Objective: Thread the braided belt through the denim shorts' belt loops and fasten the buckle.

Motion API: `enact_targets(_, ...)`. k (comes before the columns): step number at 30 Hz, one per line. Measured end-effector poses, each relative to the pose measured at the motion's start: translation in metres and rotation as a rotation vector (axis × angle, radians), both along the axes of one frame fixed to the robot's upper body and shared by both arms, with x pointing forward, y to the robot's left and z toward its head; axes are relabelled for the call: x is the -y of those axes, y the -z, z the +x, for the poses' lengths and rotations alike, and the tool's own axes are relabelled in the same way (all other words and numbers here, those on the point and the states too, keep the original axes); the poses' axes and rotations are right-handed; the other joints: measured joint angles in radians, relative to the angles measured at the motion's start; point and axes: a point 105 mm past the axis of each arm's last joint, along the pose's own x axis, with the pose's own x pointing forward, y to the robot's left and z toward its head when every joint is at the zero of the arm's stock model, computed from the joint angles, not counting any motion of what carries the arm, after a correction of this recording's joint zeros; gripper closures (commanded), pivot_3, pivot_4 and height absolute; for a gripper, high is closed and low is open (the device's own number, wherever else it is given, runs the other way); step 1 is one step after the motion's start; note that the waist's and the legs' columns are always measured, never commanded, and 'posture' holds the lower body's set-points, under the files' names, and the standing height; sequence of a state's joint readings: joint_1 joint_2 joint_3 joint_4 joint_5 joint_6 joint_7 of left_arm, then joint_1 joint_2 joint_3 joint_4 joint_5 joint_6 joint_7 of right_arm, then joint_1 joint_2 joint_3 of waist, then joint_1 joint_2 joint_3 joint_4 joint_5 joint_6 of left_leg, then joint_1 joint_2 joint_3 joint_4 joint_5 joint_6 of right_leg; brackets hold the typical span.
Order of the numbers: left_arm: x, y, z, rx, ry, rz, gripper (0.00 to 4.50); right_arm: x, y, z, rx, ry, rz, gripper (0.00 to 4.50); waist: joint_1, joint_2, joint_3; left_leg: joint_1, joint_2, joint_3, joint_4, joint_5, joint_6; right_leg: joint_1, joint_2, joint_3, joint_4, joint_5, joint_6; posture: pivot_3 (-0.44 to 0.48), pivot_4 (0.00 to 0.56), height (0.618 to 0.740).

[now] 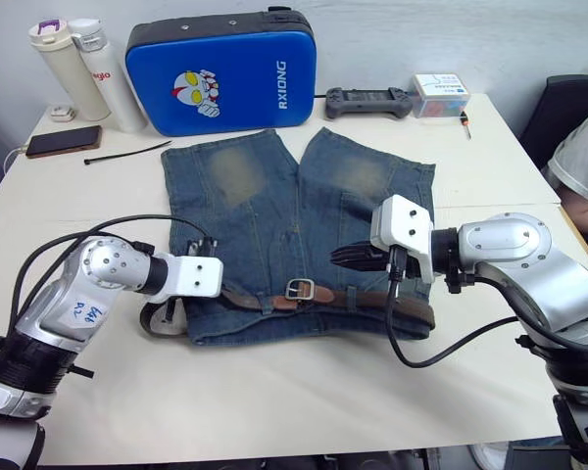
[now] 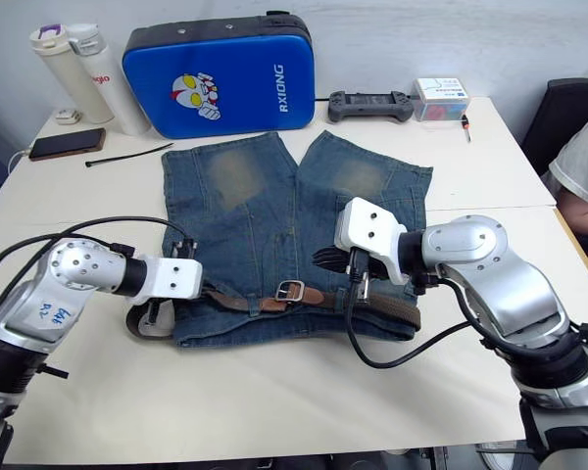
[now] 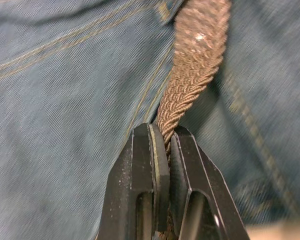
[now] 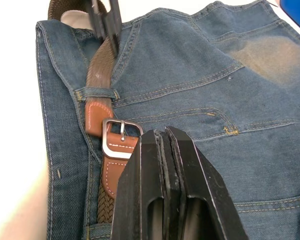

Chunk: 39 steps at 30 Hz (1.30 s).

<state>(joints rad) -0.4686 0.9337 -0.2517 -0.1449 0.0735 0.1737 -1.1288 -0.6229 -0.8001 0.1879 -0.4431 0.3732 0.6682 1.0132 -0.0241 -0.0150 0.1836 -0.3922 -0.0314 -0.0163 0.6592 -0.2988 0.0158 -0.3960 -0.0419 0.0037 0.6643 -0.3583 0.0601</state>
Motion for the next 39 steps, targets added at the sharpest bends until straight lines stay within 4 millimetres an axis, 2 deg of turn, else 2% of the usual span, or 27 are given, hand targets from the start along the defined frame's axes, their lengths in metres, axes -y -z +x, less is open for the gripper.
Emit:
enact_targets(9,0.013,0.006,0.001,0.005,0.006,-0.015,4.42,-0.005,-0.009,-0.002,0.015,0.000,-0.008,4.50,0.011,0.000,0.000,0.000,0.000,0.000,0.002,0.000,0.000,0.000,0.000,0.000,0.000,0.000,0.000,0.000,0.150,0.740)
enact_targets(13,0.012,0.007,-0.007,-0.094,-0.036,-0.063,2.99,-0.008,-0.008,-0.005,0.001,-0.017,-0.021,4.50,0.021,0.000,0.000,0.000,0.000,0.000,0.002,0.000,0.000,0.000,0.000,0.000,0.000,0.000,0.000,0.000,0.150,0.740)
enact_targets(15,0.007,0.004,-0.016,-0.170,-0.058,-0.084,2.03,-0.010,-0.006,-0.006,-0.009,-0.029,-0.029,4.50,0.019,0.000,0.000,0.000,0.000,0.000,0.002,0.000,0.000,0.000,0.000,0.000,0.000,0.000,0.000,0.000,0.150,0.740)
enact_targets(18,-0.002,-0.012,-0.023,-0.234,-0.102,-0.131,0.74,-0.011,-0.002,-0.008,-0.025,-0.046,-0.042,4.50,0.020,0.000,0.000,0.000,0.000,0.000,0.002,0.000,0.000,0.000,0.000,0.000,0.000,0.000,0.000,0.000,0.150,0.740)
enact_targets(19,-0.004,-0.018,-0.025,-0.256,-0.120,-0.165,0.15,-0.011,0.000,-0.010,-0.031,-0.054,-0.048,4.50,0.021,0.000,0.000,0.000,0.000,0.000,0.002,0.000,0.000,0.000,0.000,0.000,0.000,0.000,0.000,0.000,0.150,0.740)
enact_targets(20,-0.004,-0.023,-0.026,-0.270,-0.128,-0.188,0.02,-0.011,0.002,-0.011,-0.036,-0.057,-0.055,4.50,0.021,0.000,0.000,0.000,0.000,-0.001,0.002,0.000,0.000,0.000,0.000,0.000,0.000,0.000,0.000,0.000,0.150,0.740)
enact_targets(24,-0.002,-0.047,-0.024,-0.290,-0.160,-0.288,0.02,-0.012,0.014,-0.016,-0.061,-0.080,-0.089,4.50,0.023,0.000,0.000,0.000,0.000,-0.001,0.003,0.000,0.000,0.001,0.000,0.000,0.000,0.000,0.000,0.000,0.150,0.740)
enact_targets(30,0.005,-0.060,-0.016,-0.268,-0.193,-0.341,0.02,-0.011,0.031,-0.013,-0.005,-0.097,-0.160,4.50,0.020,0.000,0.000,0.000,0.000,0.000,0.003,0.000,0.000,0.001,0.000,0.000,0.000,0.000,0.000,0.000,0.150,0.740)
enact_targets(36,0.010,-0.051,-0.015,-0.322,-0.229,-0.320,0.02,-0.019,0.064,-0.012,0.106,-0.198,-0.292,4.50,0.017,0.000,0.000,0.000,0.000,0.000,0.003,0.002,-0.003,0.000,0.001,0.000,0.001,0.000,0.000,0.000,0.150,0.740)
enact_targets(39,0.010,-0.049,-0.016,-0.327,-0.231,-0.303,0.00,-0.026,0.072,-0.013,0.130,-0.242,-0.294,3.54,0.018,0.000,0.000,0.000,0.000,0.000,0.004,0.002,-0.004,0.000,0.001,0.000,0.002,0.000,0.000,0.000,0.150,0.740)
